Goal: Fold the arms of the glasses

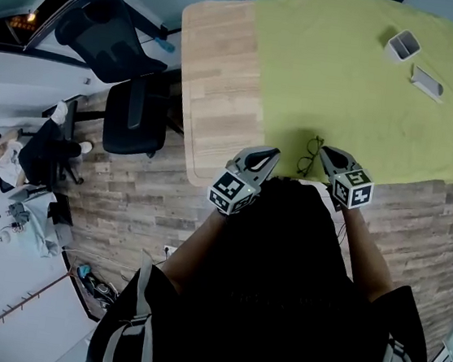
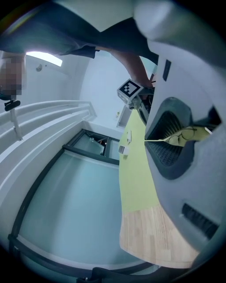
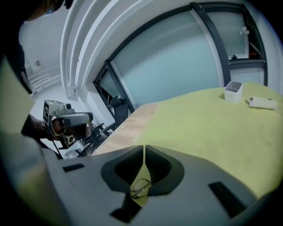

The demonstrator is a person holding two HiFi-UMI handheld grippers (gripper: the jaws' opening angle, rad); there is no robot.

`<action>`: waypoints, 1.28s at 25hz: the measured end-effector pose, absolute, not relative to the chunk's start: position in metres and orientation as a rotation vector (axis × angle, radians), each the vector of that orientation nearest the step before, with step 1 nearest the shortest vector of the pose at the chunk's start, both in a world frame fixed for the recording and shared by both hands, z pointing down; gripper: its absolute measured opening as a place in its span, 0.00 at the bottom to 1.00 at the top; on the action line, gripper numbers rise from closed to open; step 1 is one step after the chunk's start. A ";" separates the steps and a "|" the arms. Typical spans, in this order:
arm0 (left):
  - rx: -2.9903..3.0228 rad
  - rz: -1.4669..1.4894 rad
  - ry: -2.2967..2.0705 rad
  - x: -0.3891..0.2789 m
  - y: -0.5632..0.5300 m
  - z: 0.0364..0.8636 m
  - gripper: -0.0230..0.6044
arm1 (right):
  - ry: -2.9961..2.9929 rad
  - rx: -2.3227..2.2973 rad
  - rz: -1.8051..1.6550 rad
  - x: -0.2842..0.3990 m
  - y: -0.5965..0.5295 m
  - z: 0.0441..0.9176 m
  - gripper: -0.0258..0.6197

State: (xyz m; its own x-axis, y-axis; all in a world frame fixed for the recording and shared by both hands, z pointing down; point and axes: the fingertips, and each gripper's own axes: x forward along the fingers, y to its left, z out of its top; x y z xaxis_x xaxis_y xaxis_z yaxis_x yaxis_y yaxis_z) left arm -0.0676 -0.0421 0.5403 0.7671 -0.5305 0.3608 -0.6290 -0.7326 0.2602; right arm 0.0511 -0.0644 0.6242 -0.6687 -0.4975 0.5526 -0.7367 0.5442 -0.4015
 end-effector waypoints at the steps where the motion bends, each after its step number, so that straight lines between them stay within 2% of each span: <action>1: 2.604 0.367 -0.876 -0.066 -0.043 0.539 0.08 | -2.435 1.028 0.868 0.051 -0.064 0.615 0.09; 10: 2.678 0.342 -0.775 -0.048 -0.045 0.527 0.08 | -2.563 1.177 0.788 0.053 -0.057 0.556 0.09; 32: 2.756 0.358 -0.657 -0.025 -0.044 0.520 0.08 | -2.630 1.396 0.675 0.073 -0.037 0.515 0.09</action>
